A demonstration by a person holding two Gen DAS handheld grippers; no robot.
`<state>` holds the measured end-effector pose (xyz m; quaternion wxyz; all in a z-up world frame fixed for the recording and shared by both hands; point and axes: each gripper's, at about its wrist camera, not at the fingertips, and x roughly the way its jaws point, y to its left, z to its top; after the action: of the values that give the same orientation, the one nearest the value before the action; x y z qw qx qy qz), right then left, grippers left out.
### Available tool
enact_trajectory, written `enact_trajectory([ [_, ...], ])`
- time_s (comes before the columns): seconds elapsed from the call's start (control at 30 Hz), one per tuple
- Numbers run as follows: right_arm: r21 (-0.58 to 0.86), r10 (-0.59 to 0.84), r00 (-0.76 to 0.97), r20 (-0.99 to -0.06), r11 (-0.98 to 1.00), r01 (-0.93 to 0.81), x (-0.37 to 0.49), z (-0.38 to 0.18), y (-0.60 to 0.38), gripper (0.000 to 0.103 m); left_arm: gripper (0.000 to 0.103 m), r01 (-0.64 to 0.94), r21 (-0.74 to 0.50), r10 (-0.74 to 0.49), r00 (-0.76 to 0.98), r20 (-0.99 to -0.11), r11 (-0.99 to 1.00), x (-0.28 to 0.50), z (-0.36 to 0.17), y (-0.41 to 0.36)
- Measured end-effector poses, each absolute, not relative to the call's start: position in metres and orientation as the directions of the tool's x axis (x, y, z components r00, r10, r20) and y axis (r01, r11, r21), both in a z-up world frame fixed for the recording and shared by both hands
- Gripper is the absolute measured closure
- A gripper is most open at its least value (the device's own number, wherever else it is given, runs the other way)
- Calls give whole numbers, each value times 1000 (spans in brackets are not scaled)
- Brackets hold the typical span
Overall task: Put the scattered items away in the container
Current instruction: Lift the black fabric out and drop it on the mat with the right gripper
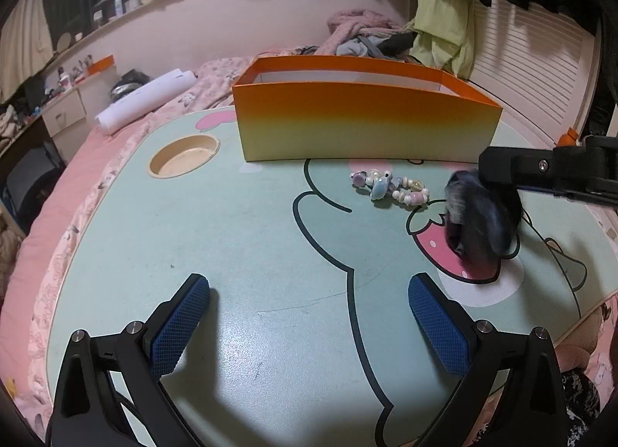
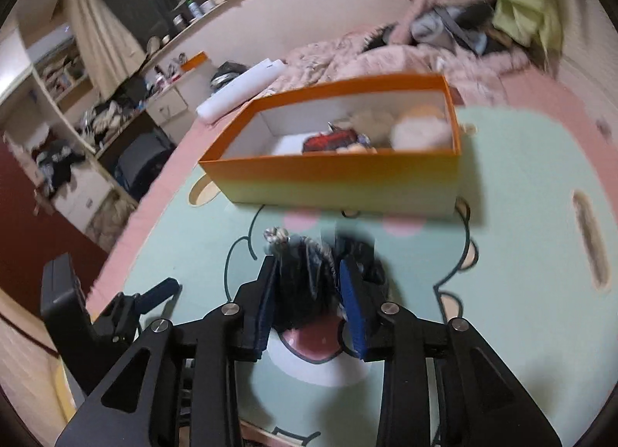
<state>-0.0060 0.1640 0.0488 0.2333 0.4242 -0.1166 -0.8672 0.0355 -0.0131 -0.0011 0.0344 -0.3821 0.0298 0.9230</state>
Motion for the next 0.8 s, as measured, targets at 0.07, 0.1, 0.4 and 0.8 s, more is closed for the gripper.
enact_trajectory([
  [0.07, 396, -470, -566, -677, -881, 258, -2, 47, 171, 39, 0, -86, 29, 41, -706, -707, -996, 35, -1, -13],
  [0.1, 377, -446, -595, -668, -893, 246, 3, 48, 174, 33, 0, -86, 29, 41, -706, -707, -996, 36, -1, -13],
  [0.4, 236, -349, -654, -672, -937, 257, 43, 43, 198, 23, 0, -87, 29, 41, -705, -708, -996, 35, -1, -13],
  [0.8, 21, -224, -643, -733, -951, 307, 44, 7, 178, 1, 0, -86, 33, 38, -706, -708, -996, 37, 0, -12],
])
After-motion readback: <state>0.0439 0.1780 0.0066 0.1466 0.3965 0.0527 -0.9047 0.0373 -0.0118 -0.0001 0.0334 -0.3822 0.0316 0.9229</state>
